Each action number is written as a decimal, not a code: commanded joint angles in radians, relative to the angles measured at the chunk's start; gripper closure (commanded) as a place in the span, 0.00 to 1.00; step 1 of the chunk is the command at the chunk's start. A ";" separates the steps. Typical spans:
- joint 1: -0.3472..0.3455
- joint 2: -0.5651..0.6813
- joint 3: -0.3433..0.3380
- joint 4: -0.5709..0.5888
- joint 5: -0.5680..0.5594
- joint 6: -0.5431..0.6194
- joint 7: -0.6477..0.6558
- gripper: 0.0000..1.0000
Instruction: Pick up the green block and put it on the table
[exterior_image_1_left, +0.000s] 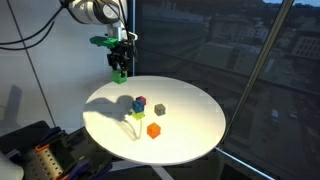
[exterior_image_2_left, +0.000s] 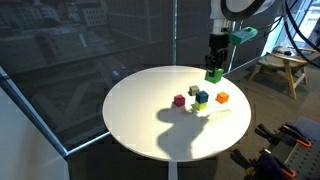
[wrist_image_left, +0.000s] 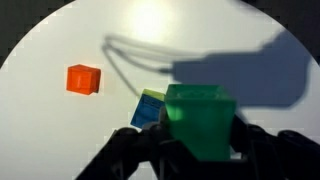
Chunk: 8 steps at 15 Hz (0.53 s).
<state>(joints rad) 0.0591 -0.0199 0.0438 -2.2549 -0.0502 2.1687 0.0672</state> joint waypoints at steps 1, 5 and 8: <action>0.005 0.001 0.012 0.003 -0.003 0.006 0.004 0.70; 0.027 0.010 0.038 0.004 -0.015 0.025 0.016 0.70; 0.044 0.020 0.056 -0.002 -0.044 0.056 0.058 0.70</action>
<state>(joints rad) 0.0925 -0.0064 0.0843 -2.2549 -0.0511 2.1948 0.0767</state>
